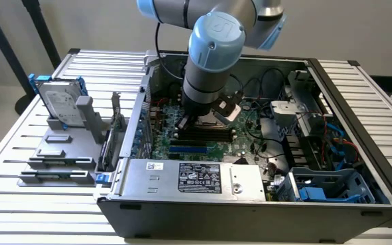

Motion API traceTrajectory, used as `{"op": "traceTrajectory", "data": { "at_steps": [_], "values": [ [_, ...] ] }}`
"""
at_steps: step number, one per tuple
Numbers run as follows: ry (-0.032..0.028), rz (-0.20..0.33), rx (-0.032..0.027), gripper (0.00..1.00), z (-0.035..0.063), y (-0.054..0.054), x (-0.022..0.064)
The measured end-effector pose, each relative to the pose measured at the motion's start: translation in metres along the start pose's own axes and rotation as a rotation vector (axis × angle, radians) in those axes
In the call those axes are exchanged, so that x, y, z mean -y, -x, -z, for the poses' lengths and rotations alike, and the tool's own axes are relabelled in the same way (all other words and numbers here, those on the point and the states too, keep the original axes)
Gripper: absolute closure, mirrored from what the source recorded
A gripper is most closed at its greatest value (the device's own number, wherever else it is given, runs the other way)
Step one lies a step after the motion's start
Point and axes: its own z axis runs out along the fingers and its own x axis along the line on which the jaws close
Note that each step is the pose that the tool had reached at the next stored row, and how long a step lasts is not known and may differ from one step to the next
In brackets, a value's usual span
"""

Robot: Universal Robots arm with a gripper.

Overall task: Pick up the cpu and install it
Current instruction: 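Install the first cpu locking lever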

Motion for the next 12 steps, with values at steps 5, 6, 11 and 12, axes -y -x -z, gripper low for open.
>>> {"op": "traceTrajectory", "data": {
  "at_steps": [5, 6, 11, 12],
  "values": [
    [0.0008, -0.006, 0.0158, 0.89, -0.0001, 0.0, 0.0003],
    [0.0006, -0.007, 0.0168, 0.89, 0.0002, 0.0, 0.0004],
    [0.0002, -0.007, 0.0173, 0.89, 0.0138, -0.003, 0.0045],
    [0.0004, -0.007, 0.0174, 0.89, 0.0178, -0.005, 0.006]
  ]
}}
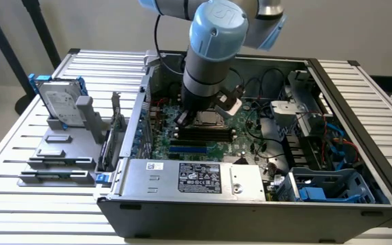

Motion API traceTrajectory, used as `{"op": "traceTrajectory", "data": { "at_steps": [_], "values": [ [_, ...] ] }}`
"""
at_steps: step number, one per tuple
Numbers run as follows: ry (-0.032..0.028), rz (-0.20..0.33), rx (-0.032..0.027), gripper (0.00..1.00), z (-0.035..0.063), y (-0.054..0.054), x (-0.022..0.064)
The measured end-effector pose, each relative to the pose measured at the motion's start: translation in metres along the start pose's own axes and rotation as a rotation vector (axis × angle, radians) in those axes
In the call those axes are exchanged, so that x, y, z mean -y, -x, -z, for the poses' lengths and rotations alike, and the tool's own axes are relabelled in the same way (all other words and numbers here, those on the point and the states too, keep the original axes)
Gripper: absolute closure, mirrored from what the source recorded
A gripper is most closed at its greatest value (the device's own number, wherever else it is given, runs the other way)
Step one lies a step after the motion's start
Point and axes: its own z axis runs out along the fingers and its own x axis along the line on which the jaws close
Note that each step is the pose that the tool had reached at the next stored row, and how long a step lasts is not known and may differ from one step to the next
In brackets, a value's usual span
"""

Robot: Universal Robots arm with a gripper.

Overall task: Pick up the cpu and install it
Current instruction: 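Install the first cpu locking lever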

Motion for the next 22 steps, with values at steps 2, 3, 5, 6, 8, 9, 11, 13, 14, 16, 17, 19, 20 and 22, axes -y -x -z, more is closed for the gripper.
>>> {"op": "traceTrajectory", "data": {
  "at_steps": [2, 3, 5, 6, 8, 9, 11, 13, 14, 16, 17, 19, 20, 22],
  "values": [
    [0.0004, 0.0, 0.0007, 0.89, 0.0062, -0.004, 0.0036],
    [0.0013, 0.0, 0.0023, 0.89, 0.0078, -0.007, 0.0059],
    [0.0029, 0.001, 0.0056, 0.89, 0.0106, -0.013, 0.0106],
    [0.0036, 0.002, 0.0072, 0.89, 0.0116, -0.016, 0.0127],
    [0.0044, 0.006, 0.0106, 0.89, 0.0125, -0.021, 0.0165],
    [0.0047, 0.009, 0.0133, 0.89, 0.0129, -0.023, 0.0182],
    [0.0051, 0.02, 0.0203, 0.89, 0.0132, -0.026, 0.0212],
    [0.0055, 0.033, 0.0282, 0.89, 0.0135, -0.029, 0.0238],
    [0.0057, 0.039, 0.0323, 0.89, 0.0136, -0.03, 0.0251],
    [0.006, 0.053, 0.0408, 0.89, 0.0142, -0.033, 0.0275],
    [0.006, 0.06, 0.0454, 0.89, 0.0147, -0.034, 0.0285],
    [0.0058, 0.077, 0.0549, 0.89, 0.0159, -0.035, 0.0303],
    [0.0054, 0.086, 0.0596, 0.89, 0.0167, -0.036, 0.0311],
    [0.0036, 0.106, 0.0688, 0.89, 0.0195, -0.038, 0.0325]
  ]
}}
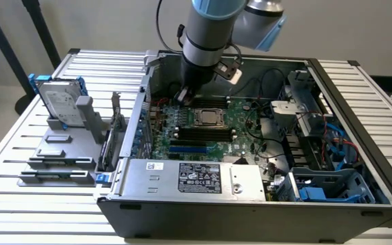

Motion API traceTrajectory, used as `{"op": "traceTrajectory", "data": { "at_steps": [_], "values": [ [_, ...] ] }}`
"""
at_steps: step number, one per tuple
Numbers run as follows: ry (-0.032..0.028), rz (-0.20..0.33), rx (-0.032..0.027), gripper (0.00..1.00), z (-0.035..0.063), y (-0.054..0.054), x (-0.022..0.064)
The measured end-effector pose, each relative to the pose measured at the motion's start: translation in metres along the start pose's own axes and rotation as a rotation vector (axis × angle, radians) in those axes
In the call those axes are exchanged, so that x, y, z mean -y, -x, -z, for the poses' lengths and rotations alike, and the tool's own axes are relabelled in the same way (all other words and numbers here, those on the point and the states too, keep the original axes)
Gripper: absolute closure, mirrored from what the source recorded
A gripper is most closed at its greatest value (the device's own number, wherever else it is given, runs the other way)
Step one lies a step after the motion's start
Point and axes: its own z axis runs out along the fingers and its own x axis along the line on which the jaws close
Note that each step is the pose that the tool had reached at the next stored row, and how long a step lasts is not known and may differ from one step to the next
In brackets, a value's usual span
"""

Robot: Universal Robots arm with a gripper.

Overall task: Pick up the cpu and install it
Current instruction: 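Install the first cpu locking lever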

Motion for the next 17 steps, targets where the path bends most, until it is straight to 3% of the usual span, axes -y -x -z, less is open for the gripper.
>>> {"op": "traceTrajectory", "data": {
  "at_steps": [4, 17],
  "values": [
    [-0.0038, 0.037, 0.0116, 0.89, 0.0043, -0.002, 0.0019],
    [-0.0041, 0.039, 0.0127, 0.89, 0.0039, -0.0002, 0.0052]
  ]
}}
